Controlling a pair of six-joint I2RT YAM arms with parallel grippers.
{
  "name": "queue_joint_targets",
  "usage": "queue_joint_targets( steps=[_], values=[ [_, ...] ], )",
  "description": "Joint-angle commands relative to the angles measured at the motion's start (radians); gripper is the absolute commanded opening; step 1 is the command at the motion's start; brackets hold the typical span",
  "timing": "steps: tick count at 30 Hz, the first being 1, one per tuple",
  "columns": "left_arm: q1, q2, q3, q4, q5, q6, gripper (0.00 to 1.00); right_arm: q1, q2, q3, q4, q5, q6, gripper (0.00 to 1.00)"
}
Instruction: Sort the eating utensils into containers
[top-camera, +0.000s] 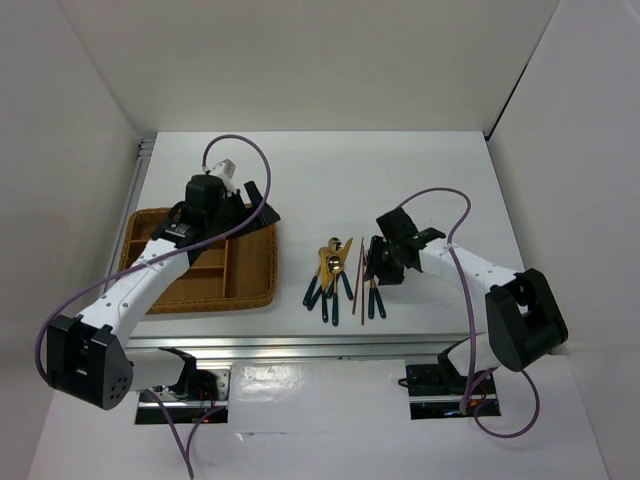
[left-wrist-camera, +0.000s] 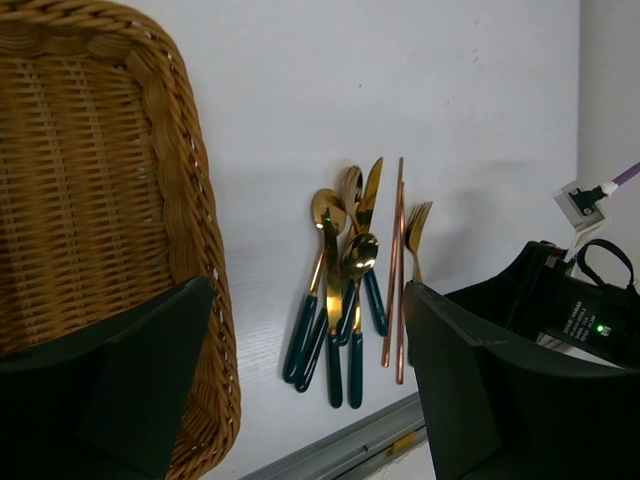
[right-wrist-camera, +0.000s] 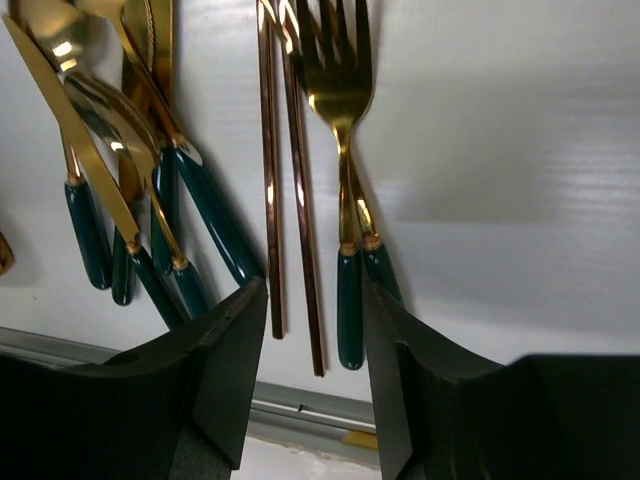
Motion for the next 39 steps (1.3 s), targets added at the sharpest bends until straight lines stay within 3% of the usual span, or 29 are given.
queue_joint_targets(
  steps=[1,29,39],
  values=[
    [-0.020,-0.022,-0.009,-0.017,-0.025,0.053,0.91,0.046,-0.032,-0.027,-0.019,0.009,0.060,0.50],
    [-0.067,-0.011,0.000,-0.069,-0.123,0.072,0.91,0.089,0.102,-0.036,-0.019,0.070,0.099,0.44],
    [-0.080,0.018,0.009,-0.060,-0.104,0.082,0.91,0.089,0.164,-0.026,-0.001,0.104,0.099,0.29]
  ],
)
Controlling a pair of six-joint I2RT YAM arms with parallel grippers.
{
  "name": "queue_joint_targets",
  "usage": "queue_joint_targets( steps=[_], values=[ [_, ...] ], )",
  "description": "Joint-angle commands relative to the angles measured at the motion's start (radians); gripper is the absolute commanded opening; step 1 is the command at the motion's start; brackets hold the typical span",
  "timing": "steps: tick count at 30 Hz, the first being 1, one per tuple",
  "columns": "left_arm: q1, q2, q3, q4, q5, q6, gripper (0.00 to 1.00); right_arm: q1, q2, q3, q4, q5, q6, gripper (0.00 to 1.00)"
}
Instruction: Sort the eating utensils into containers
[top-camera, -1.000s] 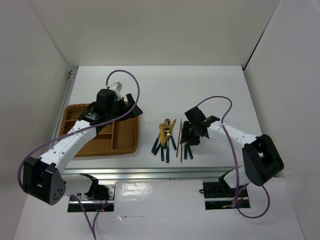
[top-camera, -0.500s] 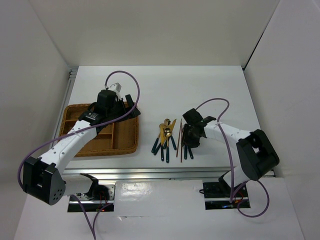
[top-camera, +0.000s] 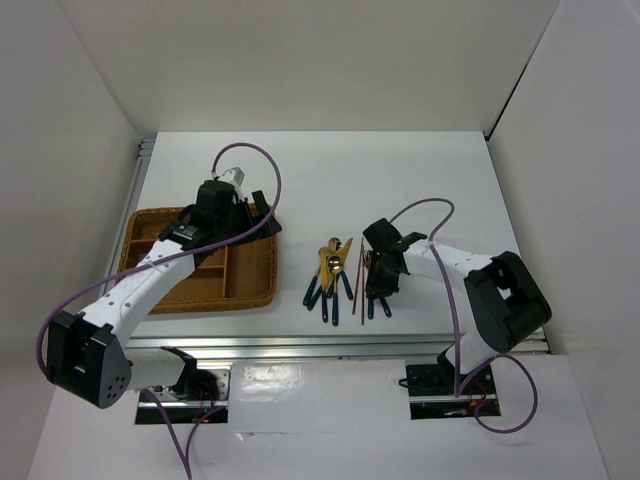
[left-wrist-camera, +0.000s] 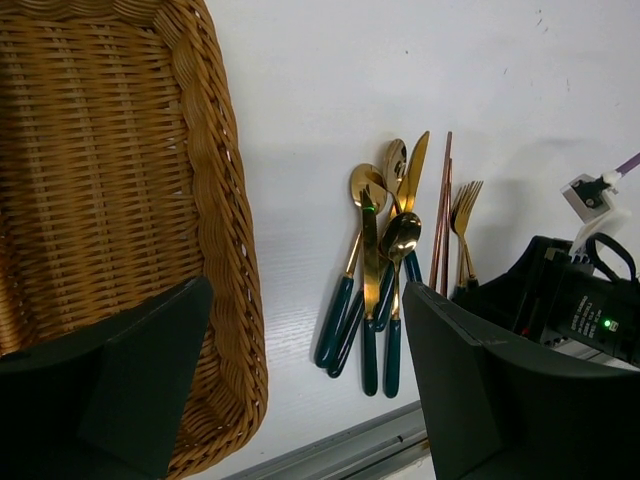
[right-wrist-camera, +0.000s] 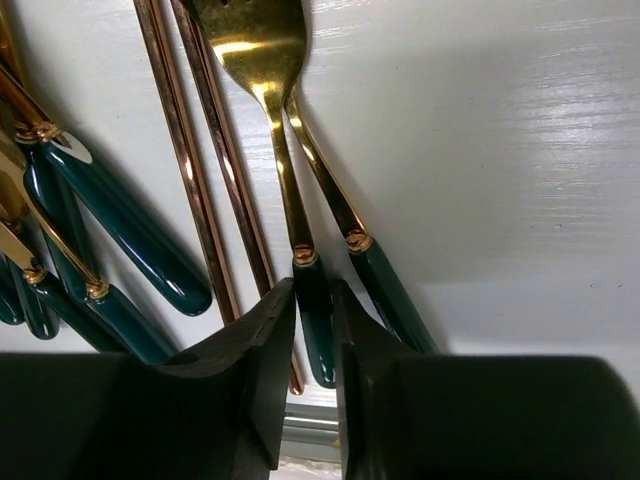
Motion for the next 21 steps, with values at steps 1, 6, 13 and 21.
queue_joint_targets(
  steps=[1,6,13,21],
  values=[
    [-0.026,0.027,0.015,0.020,0.004,0.034,0.91,0.008,0.042,0.007,0.007,0.061,0.008,0.27],
    [-0.075,0.054,0.015,0.052,0.069,0.043,0.90,0.008,0.065,0.073,-0.044,0.081,0.008,0.16],
    [-0.104,0.054,-0.172,0.390,0.454,0.062,0.87,0.008,-0.071,0.252,-0.129,0.133,-0.003,0.14],
    [-0.181,0.184,-0.195,0.665,0.593,-0.032,0.87,0.018,-0.105,0.315,-0.043,0.081,-0.037,0.14]
  ],
)
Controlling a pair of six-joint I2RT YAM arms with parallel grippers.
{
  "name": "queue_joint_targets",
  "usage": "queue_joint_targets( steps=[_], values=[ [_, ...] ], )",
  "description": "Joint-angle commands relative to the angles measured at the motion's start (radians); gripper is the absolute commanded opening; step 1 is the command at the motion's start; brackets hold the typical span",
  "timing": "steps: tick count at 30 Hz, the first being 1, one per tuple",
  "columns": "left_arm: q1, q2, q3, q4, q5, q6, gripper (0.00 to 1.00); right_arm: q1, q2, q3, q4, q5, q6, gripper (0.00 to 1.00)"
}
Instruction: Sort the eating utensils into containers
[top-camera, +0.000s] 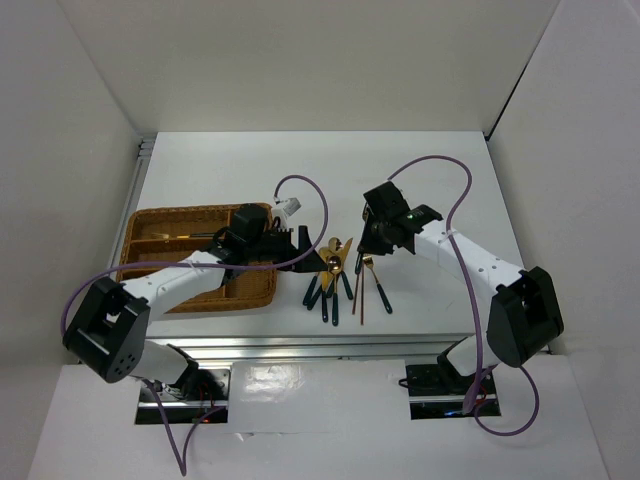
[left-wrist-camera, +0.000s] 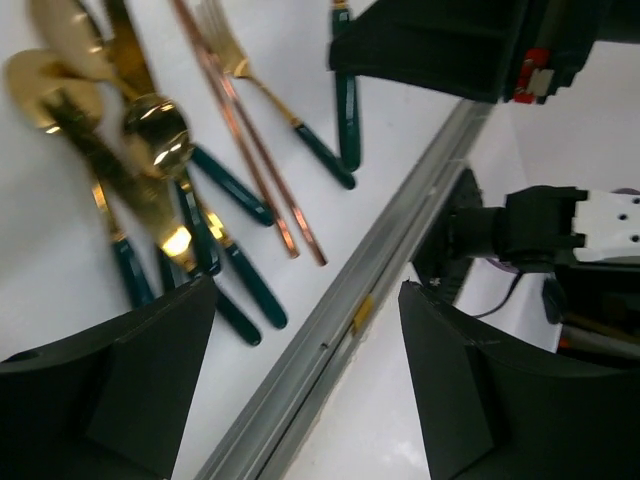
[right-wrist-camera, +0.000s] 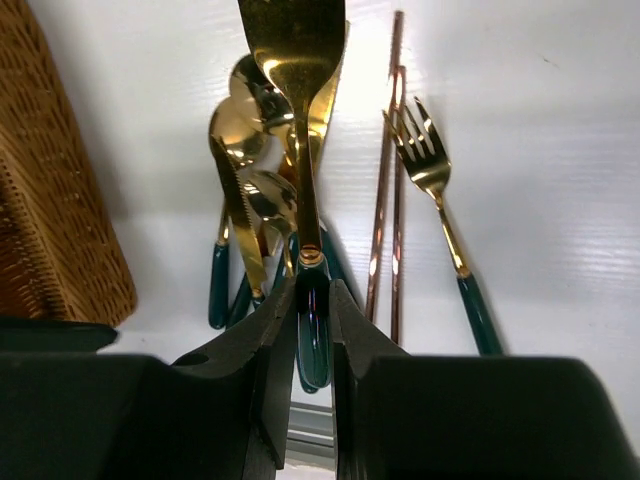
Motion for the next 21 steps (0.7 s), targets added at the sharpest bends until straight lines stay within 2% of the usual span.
queue_joint_targets(
  steps=[1,7,12,21],
  values=[
    [-0.030,0.065,0.007,0.236,0.112,-0.058,0.87,0.016,-0.016,0.030,0.036,-0.012,-0.018,0.14],
    [-0.075,0.198,0.085,0.245,0.074,-0.069,0.87,0.027,-0.036,0.030,0.093,-0.059,-0.007,0.14],
    [-0.127,0.281,0.113,0.349,0.031,-0.130,0.85,0.036,-0.048,0.018,0.103,-0.070,0.013,0.14],
    [-0.163,0.364,0.179,0.425,-0.057,-0.201,0.67,0.036,-0.058,-0.011,0.131,-0.090,0.031,0.14]
  ],
)
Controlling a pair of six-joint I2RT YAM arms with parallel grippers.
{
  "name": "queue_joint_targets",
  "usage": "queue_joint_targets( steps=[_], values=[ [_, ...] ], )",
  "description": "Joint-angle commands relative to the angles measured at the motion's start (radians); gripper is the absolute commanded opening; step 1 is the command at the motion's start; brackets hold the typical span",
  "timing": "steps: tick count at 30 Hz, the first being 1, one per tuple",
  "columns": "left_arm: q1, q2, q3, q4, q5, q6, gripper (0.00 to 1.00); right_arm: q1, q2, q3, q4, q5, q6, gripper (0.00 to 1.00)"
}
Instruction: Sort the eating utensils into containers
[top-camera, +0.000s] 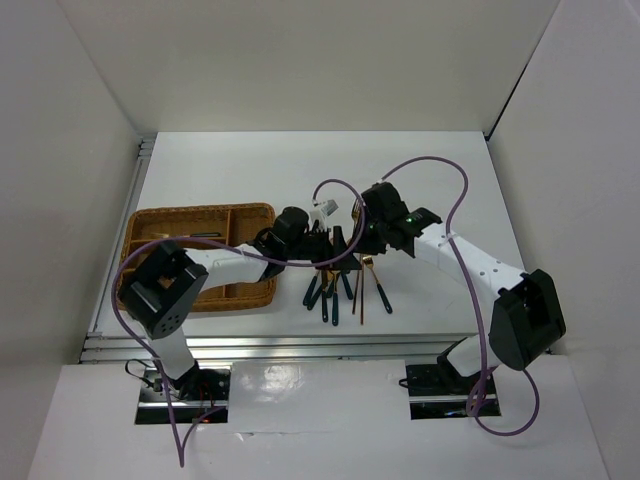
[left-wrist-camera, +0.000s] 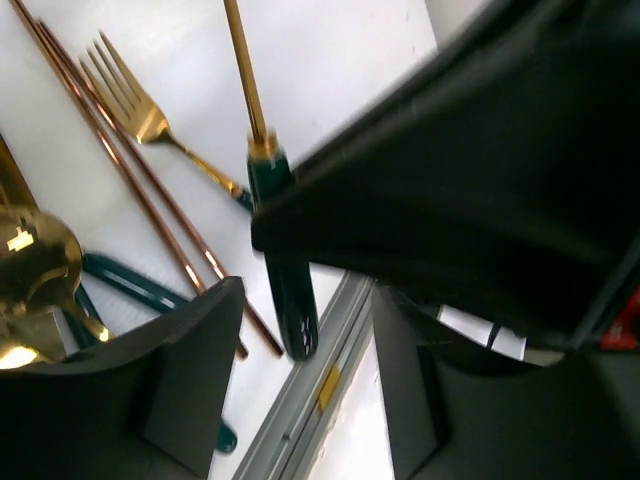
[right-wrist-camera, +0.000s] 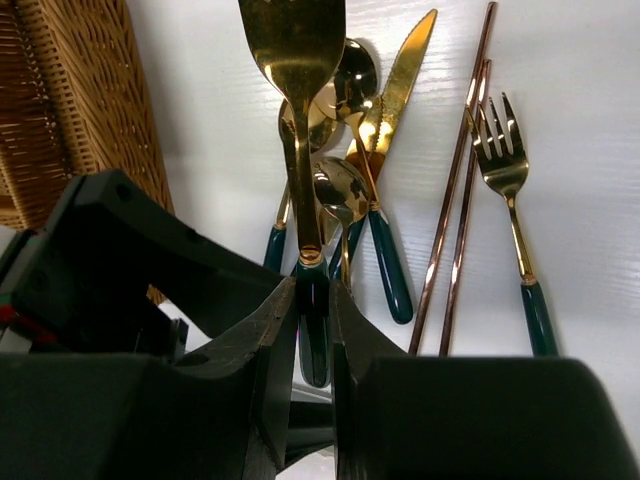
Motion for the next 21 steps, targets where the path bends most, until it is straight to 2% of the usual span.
queue_joint_targets(
  steps=[1,5,13,17,18,21],
  values=[
    [0.002,0.025,0.067,0.088,-0.029,-0.024,0.63,0.010,-0.037,-0.001,0.053,-0.007,0.013,0.14],
    [0.002,0.053,0.079,0.101,-0.029,-0.033,0.48,0.010,-0.037,-0.001,0.053,-0.007,0.013,0.14],
    [0.002,0.062,0.080,0.090,-0.020,-0.024,0.27,0.010,-0.037,-0.001,0.053,0.004,0.013,0.14],
    [0.002,0.053,0.061,0.111,-0.020,-0.024,0.27,0.010,-0.028,0.017,0.033,0.004,0.013,0.23],
    [0.002,0.042,0.049,0.121,-0.020,-0.024,0.27,0.010,-0.028,0.017,0.033,0.004,0.013,0.30],
    [0.013,0.015,0.032,0.130,-0.040,-0.024,0.27,0.010,-0.039,0.039,0.013,0.004,0.013,0.37]
  ],
)
